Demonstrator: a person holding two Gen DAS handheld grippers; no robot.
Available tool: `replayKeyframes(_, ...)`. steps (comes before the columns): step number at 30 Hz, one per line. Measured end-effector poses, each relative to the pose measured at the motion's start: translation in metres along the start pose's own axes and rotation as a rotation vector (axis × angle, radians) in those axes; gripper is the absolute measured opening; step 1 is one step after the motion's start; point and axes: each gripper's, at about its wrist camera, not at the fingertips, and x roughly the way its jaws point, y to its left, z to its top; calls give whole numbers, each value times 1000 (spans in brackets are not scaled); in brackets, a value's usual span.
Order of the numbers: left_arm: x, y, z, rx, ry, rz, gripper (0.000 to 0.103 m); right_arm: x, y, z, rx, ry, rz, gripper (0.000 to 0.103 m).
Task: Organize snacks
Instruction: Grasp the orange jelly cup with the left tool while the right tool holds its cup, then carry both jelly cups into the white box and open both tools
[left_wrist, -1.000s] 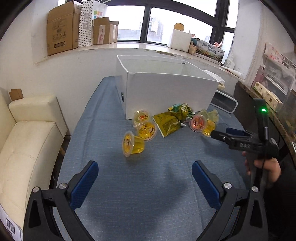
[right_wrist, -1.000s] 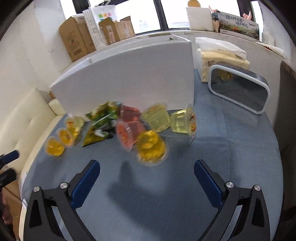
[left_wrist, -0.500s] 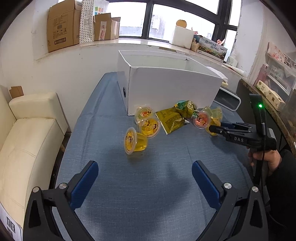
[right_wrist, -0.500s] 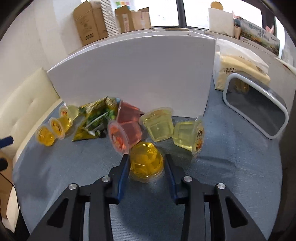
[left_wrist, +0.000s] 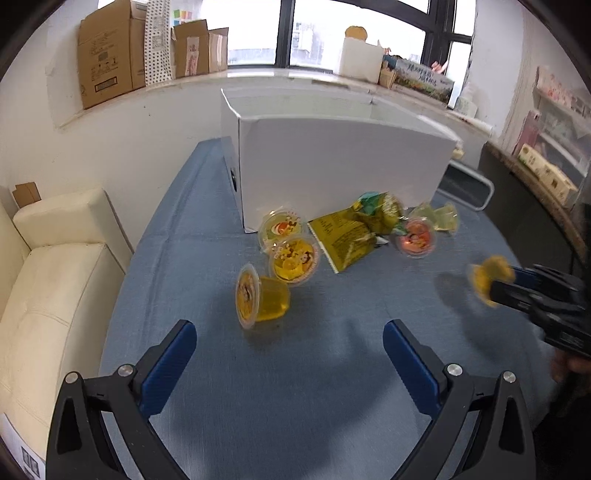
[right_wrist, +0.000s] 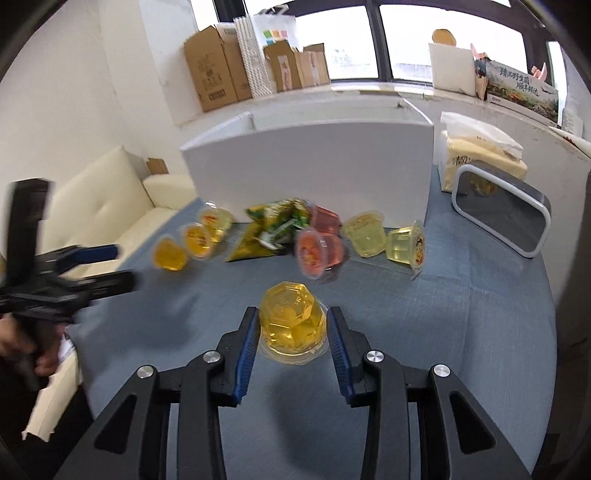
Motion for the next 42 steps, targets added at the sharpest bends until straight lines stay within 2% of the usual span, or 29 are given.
replayKeyframes(3,17,3,4,0,18,23,103,-16,9,-8,8,-14,11,40)
replayKeyframes(5,27,5,7,6,24,64,103,-28,12,-13,17,-26,22,40)
replayKeyframes(7,42,8,10,-3,64,116,103,-33,15,-20,25,-32,30,40)
replayKeyframes(11,55,14,13,-4,71,129,102,-33,18,-26,39,-21,35,40)
replayKeyframes(12,55,17,12,-15,73,117,91,-33,18,-28,39,-17,33,40)
replayKeyframes(13,55,20,11,-35,75,99,66,-33,19,-30,42,-12,33,40)
replayKeyframes(14,53,21,11,-33,62,117,60,-32,18,-31,46,-9,36,40)
replayKeyframes(15,52,22,10,-27,64,123,42,-31,19,-32,48,-8,38,40)
replayKeyframes(20,46,36,6,-77,59,74,39,-29,22,-32,51,-8,43,40)
replayKeyframes(25,17,37,7,-94,6,10,34,-29,28,-23,36,-20,46,40)
replayKeyframes(29,-1,30,15,-51,-35,-10,34,-31,31,-9,18,-44,39,40)
replayKeyframes(33,-13,26,19,-71,-48,-63,34,-32,33,0,17,-61,50,40)
replayKeyframes(37,-38,12,32,-38,-108,-78,34,-34,37,8,-1,-72,51,40)
replayKeyframes(42,-58,-1,64,-4,-179,-98,34,-30,35,42,-26,-105,28,40)
